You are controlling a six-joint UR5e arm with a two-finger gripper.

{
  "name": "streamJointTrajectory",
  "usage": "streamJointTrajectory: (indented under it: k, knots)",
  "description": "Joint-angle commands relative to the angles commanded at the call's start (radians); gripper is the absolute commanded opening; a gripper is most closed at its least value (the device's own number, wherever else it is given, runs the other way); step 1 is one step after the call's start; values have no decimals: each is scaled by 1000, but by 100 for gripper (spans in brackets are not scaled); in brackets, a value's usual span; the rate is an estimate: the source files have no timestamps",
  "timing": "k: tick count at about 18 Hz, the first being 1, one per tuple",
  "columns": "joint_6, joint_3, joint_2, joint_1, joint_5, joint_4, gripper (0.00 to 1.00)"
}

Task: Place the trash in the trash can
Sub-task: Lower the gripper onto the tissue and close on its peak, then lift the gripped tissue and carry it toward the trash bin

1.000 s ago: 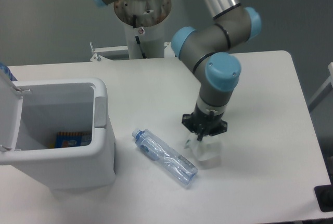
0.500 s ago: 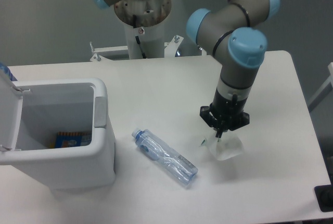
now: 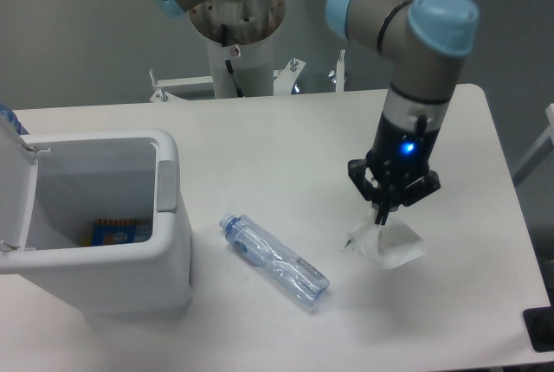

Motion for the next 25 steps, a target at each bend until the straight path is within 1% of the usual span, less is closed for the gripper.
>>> streamJointTrajectory:
  k: [2,4,5,11,14,19,25]
  knots:
    - [-31,20,0,-2,-2,-2,2]
    - [-52,25,3,-2,-29,0,2]
    - [-64,28,14,0,-46,2,2]
    - [-198,42,38,-18,-84,9,2]
    - [-258,60,43,-64,-84,9,2]
    - [-336,65,66,-115,-84,9,2]
    - [-387,66,95,-149,-87,9,2]
